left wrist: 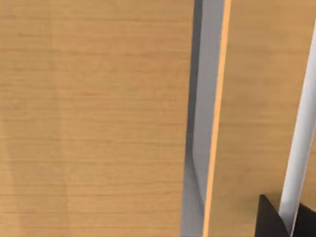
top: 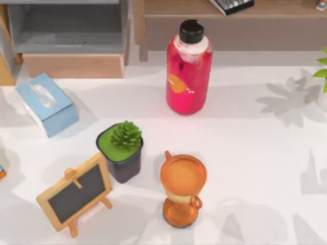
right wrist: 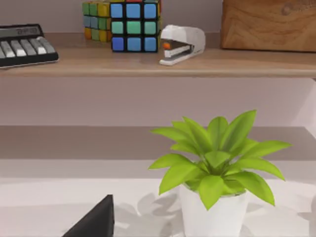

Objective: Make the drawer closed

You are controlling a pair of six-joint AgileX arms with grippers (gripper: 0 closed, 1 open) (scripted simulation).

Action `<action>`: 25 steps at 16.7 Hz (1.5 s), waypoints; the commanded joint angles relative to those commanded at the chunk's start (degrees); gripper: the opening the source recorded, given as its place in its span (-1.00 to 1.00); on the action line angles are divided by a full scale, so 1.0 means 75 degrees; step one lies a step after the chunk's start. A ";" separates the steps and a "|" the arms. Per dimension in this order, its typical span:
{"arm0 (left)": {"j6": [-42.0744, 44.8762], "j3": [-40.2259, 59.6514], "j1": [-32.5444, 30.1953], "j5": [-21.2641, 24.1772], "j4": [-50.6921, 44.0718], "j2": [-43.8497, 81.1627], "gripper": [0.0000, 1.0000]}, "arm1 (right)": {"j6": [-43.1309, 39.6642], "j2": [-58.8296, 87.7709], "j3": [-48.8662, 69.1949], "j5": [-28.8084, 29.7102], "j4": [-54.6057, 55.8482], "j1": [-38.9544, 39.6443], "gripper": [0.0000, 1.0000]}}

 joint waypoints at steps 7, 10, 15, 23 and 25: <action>-0.0023 0.1071 -0.0202 -0.0255 -0.0554 0.0510 -1.00 | 0.0000 0.0000 0.0000 0.0000 0.0000 0.0000 1.00; -0.0070 0.1879 -0.0414 -0.0430 -0.1007 0.0891 -1.00 | 0.0000 0.0000 0.0000 0.0000 0.0000 0.0000 1.00; -0.0036 0.2113 -0.0489 -0.0492 -0.1144 0.0977 -1.00 | 0.0000 0.0000 0.0000 0.0000 0.0000 0.0000 1.00; -0.0036 0.2113 -0.0489 -0.0492 -0.1144 0.0977 0.21 | 0.0000 0.0000 0.0000 0.0000 0.0000 0.0000 1.00; -0.0036 0.2113 -0.0489 -0.0492 -0.1144 0.0977 0.51 | 0.0000 0.0000 0.0000 0.0000 0.0000 0.0000 1.00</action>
